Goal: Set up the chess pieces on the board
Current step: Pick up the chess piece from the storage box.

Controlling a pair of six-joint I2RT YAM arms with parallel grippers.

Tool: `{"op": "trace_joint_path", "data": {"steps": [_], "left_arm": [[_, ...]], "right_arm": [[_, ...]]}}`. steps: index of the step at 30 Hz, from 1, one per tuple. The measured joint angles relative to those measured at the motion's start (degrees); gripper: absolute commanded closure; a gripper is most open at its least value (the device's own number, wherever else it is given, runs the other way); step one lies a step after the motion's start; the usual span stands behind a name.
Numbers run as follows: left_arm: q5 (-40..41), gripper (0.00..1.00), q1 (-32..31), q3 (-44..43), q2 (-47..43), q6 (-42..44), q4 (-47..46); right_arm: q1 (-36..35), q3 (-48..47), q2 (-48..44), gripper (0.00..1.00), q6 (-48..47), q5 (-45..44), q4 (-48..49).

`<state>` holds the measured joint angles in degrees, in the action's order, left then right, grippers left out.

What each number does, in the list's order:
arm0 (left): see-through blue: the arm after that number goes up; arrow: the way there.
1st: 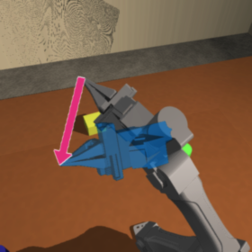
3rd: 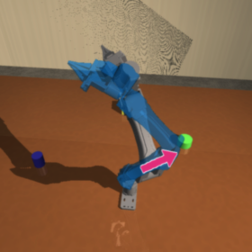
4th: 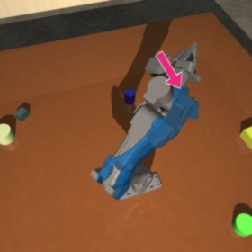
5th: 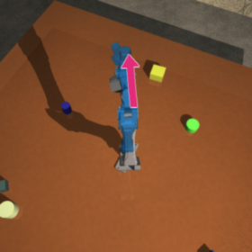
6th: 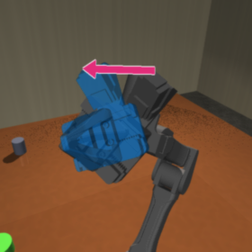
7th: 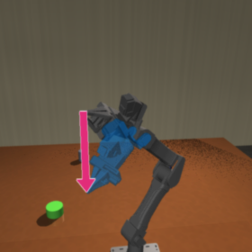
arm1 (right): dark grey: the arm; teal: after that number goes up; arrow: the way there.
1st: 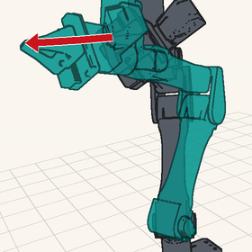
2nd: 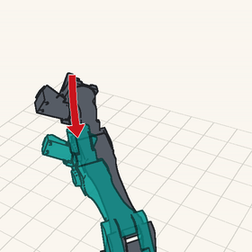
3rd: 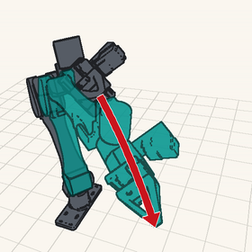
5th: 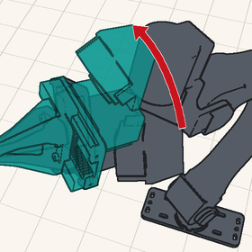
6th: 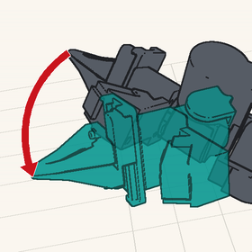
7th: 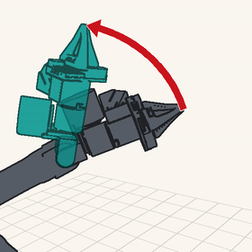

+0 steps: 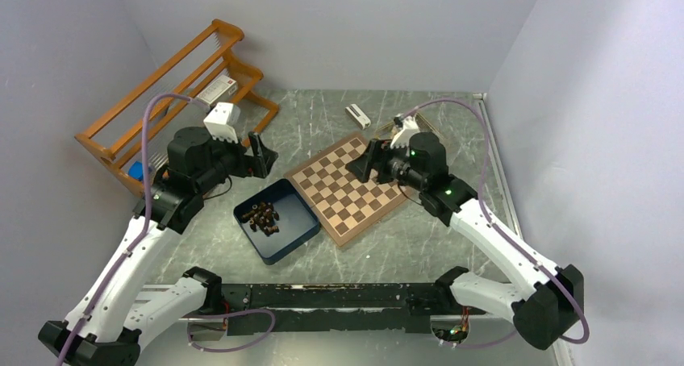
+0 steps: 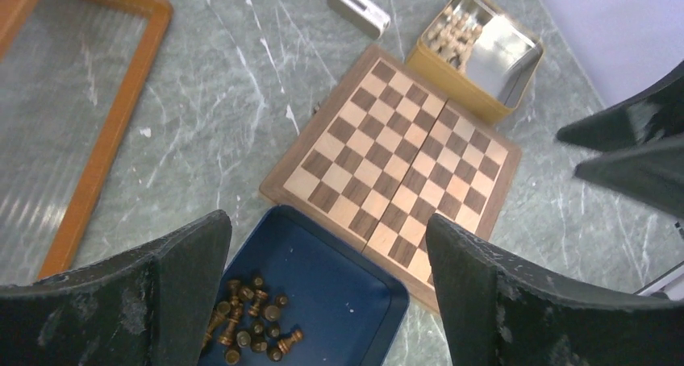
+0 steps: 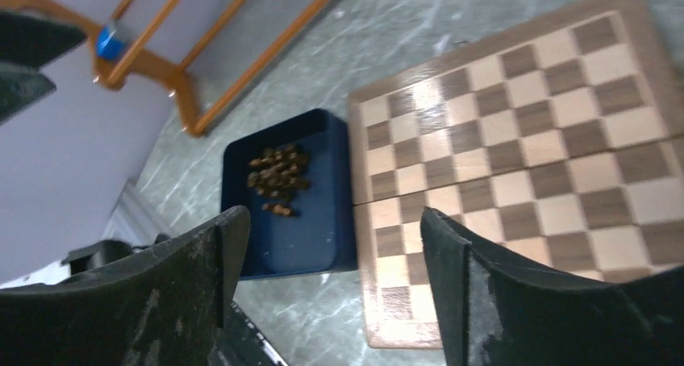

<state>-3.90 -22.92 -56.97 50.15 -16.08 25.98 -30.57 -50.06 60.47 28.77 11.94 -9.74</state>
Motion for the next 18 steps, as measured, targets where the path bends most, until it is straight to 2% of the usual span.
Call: {"op": "trace_joint_path", "data": {"steps": [3, 9, 14, 18], "left_arm": [[0.3, 0.06, 0.0, -3.0, -0.2, -0.1, 0.7], [2.4, 0.04, 0.0, -8.3, -2.2, -1.3, 1.9], [5.3, 0.05, 0.0, -12.9, -3.6, -2.5, 3.6], [6.2, 0.05, 0.0, -15.4, -4.0, -2.9, 4.3]], "right_arm": [[-4.0, 0.3, 2.5, 0.43, -0.1, 1.3, 3.6], [-13.6, 0.2, 12.0, 0.57, -1.9, -1.0, 9.3], [-21.6, 0.2, 19.4, 0.58, -5.1, -5.0, 16.0], [-24.7, -0.7, 25.0, 0.52, -7.3, -6.9, 21.1]]}}
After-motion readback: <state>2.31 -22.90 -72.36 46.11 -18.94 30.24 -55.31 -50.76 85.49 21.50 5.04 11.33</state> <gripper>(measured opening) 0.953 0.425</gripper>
